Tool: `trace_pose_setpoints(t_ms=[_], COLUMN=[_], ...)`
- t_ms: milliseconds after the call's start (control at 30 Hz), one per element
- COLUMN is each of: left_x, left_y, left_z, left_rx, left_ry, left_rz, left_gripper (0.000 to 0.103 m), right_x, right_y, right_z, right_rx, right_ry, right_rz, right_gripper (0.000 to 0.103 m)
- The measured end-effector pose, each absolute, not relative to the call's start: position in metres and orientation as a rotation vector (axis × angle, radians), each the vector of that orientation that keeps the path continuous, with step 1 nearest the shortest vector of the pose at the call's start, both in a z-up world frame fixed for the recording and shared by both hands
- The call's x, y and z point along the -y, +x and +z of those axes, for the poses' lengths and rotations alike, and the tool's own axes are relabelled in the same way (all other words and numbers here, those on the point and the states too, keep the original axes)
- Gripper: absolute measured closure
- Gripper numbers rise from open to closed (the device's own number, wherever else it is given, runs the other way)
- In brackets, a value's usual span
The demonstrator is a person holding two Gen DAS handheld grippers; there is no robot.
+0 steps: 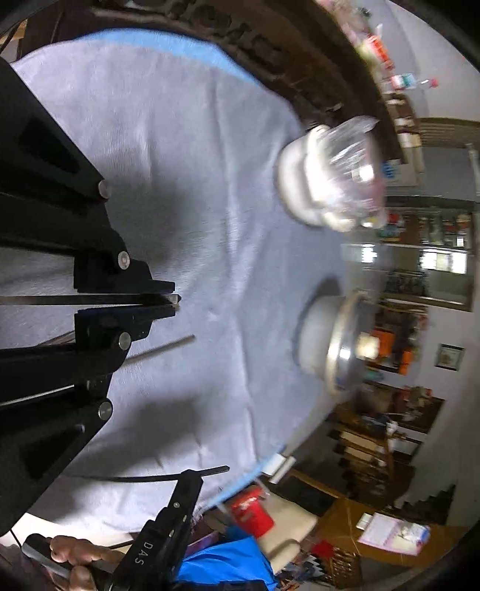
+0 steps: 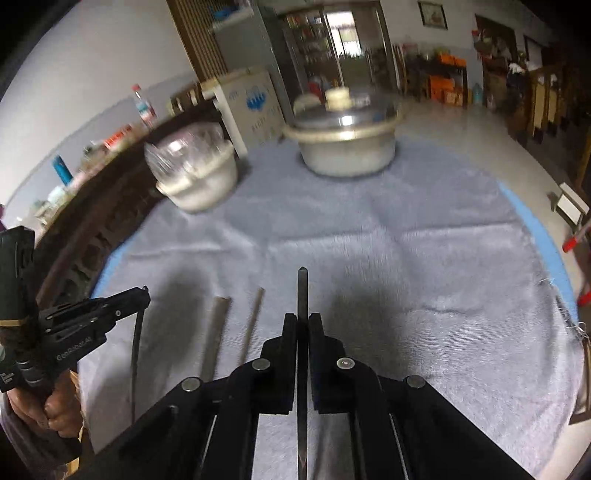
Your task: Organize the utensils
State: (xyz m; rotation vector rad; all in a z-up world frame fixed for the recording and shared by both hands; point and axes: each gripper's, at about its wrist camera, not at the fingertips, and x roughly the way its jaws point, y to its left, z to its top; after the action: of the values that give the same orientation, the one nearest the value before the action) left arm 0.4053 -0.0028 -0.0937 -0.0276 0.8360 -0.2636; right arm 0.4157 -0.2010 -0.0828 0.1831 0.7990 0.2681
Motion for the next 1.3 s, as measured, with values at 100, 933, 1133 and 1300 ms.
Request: trace_pose_setpoints(t_ms=[100, 933, 1133, 1300], left_x=[-0.004, -0.025, -0.027, -0.022], left_y=[0.378, 0.21, 0.182, 0.167], left_z=[-0.065, 0.078, 0.1, 0.106], left_rx=[-0.746, -0.274, -0.216, -0.199], left_ry=[-0.045, -0.145, -0.177, -0.185], left_rz=[-0.266, -0.256, -0.3, -0.345], left_gripper=[0.098, 0.098, 0.098, 0.098], right_x=[0.204, 0.203, 0.193, 0.179], right_y=[0.389, 0.209, 0.193, 0.19], right_z=[-0.063, 0.046, 0.055, 0.051], right_rx=[-0.709, -0.17, -0.111, -0.108], right_ry=[0.196, 0.264, 0.3, 0.297], right_rz=[0.284, 0.236, 0.279, 0.297], right_gripper=[0.096, 0.096, 0.096, 0.096])
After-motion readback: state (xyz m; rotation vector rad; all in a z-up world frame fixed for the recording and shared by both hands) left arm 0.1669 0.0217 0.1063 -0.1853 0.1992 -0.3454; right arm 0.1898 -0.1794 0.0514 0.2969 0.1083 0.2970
